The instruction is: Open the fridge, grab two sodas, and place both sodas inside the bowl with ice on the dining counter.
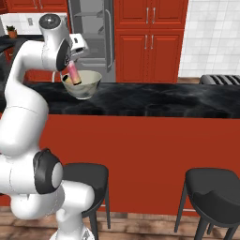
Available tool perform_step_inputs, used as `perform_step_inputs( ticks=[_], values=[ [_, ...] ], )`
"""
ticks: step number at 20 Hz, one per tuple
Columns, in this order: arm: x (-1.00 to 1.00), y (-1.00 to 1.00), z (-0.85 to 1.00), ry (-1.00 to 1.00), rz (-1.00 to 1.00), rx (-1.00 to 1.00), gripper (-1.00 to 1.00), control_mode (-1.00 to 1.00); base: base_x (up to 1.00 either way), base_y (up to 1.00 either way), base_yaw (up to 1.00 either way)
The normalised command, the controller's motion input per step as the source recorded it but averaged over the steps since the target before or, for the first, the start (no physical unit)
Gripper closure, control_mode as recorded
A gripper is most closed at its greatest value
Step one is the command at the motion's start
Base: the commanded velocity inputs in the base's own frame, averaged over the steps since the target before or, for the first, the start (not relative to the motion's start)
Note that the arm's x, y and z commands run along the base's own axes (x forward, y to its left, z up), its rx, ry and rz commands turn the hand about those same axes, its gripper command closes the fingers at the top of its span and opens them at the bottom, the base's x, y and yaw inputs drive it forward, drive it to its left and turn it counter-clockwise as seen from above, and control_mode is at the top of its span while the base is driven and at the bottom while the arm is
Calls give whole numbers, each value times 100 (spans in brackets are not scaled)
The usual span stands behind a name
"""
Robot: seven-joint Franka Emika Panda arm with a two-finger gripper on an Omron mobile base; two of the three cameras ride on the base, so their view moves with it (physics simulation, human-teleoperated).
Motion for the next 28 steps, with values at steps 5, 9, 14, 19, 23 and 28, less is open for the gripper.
perform_step_inputs(
  ticks=[5,9,14,19,23,28],
  values=[
    [46,9,-6,0,-4,0,100,-100,0,0,0],
    [43,6,-13,0,-3,0,100,-100,0,0,0],
    [39,4,-16,0,-2,0,100,-100,0,0,0],
    [37,6,-20,1,-2,-1,100,-100,0,0,0],
    [34,6,-23,3,-1,-2,100,-100,0,0,0],
    [31,7,-24,3,0,-2,100,-100,0,0,0]
  ],
)
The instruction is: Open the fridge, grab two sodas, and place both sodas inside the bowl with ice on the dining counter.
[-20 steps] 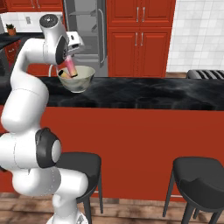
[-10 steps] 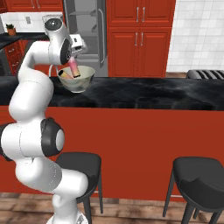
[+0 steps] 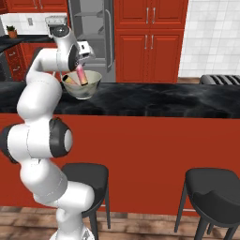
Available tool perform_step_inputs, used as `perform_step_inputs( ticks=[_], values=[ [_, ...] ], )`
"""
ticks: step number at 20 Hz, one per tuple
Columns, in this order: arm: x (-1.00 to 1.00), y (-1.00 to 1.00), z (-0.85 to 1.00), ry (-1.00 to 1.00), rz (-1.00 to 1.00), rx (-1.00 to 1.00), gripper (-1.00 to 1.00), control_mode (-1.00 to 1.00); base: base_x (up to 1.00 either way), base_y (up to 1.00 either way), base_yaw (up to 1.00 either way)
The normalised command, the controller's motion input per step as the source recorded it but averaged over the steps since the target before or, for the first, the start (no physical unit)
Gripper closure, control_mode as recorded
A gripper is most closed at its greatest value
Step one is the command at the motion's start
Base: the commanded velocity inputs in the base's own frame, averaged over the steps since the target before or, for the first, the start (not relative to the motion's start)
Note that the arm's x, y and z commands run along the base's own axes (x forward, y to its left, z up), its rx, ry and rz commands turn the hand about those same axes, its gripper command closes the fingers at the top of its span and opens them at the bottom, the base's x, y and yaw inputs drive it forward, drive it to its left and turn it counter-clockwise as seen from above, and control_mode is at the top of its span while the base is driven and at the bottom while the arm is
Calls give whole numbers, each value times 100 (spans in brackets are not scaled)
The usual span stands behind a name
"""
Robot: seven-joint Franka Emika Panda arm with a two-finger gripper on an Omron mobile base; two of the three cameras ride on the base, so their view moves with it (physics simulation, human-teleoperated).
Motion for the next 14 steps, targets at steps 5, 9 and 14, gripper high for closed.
perform_step_inputs(
  ticks=[5,9,14],
  values=[
    [31,10,-22,3,0,-1,100,-100,0,0,0],
    [32,9,-16,3,0,-1,100,-100,0,0,0],
    [25,1,-4,1,-1,0,100,-100,0,0,0]
  ],
)
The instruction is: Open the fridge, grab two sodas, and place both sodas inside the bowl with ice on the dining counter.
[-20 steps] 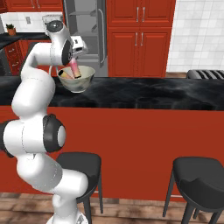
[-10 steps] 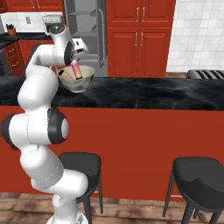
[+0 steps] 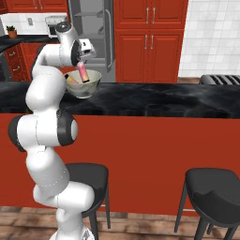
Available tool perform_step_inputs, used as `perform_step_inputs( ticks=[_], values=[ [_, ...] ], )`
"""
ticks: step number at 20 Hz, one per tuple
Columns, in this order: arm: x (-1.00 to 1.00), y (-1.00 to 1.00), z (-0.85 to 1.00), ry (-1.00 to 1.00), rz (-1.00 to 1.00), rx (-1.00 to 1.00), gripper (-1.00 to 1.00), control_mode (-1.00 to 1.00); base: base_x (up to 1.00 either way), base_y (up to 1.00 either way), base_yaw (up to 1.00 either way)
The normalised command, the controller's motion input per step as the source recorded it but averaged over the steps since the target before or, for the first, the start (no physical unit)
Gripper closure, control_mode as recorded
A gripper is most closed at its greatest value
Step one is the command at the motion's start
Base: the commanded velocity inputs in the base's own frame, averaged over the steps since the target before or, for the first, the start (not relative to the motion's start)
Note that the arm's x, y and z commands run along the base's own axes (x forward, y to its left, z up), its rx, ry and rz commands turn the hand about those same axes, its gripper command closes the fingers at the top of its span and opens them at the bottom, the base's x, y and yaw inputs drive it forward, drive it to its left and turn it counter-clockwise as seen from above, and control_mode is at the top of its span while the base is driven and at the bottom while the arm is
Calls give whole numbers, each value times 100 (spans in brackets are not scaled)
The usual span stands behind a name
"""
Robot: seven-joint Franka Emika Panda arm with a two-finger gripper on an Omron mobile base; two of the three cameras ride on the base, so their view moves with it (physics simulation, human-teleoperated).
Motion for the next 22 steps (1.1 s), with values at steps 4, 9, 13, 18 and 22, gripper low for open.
perform_step_inputs(
  ticks=[4,9,13,18,22],
  values=[
    [29,6,-7,0,0,0,100,-100,0,0,0],
    [33,15,-19,0,0,0,100,-100,0,0,0],
    [29,9,-22,0,0,0,100,-100,0,0,0],
    [8,0,-27,1,0,0,100,-100,0,0,0],
    [5,0,-26,1,0,0,100,-100,0,0,0]
  ],
)
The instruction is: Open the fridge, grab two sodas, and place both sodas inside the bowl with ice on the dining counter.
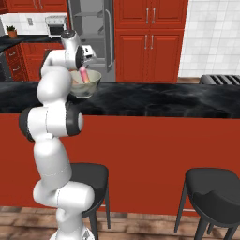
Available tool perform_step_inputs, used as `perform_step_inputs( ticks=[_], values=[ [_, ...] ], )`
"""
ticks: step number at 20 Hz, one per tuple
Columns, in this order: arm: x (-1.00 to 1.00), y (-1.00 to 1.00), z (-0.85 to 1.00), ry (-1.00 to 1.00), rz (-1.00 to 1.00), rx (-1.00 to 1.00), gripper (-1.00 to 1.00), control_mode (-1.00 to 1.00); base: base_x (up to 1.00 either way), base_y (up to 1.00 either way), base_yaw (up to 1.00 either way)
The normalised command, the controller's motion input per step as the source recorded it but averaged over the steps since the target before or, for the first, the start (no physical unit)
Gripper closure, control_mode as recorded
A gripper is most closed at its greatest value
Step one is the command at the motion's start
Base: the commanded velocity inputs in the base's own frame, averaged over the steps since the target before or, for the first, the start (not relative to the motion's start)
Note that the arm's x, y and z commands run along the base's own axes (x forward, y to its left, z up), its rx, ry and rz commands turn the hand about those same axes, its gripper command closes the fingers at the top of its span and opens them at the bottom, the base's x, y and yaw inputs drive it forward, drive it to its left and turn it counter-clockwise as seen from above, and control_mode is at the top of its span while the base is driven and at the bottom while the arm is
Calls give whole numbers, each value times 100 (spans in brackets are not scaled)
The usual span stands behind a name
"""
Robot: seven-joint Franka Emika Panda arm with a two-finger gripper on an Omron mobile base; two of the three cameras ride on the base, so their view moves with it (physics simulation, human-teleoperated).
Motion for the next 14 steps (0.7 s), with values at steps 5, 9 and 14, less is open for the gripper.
perform_step_inputs(
  ticks=[5,9,14],
  values=[
    [7,0,-25,0,0,0,100,-100,0,0,0],
    [5,0,-29,1,0,0,100,-100,0,0,0],
    [5,0,-28,1,0,0,100,-100,0,0,0]
  ],
)
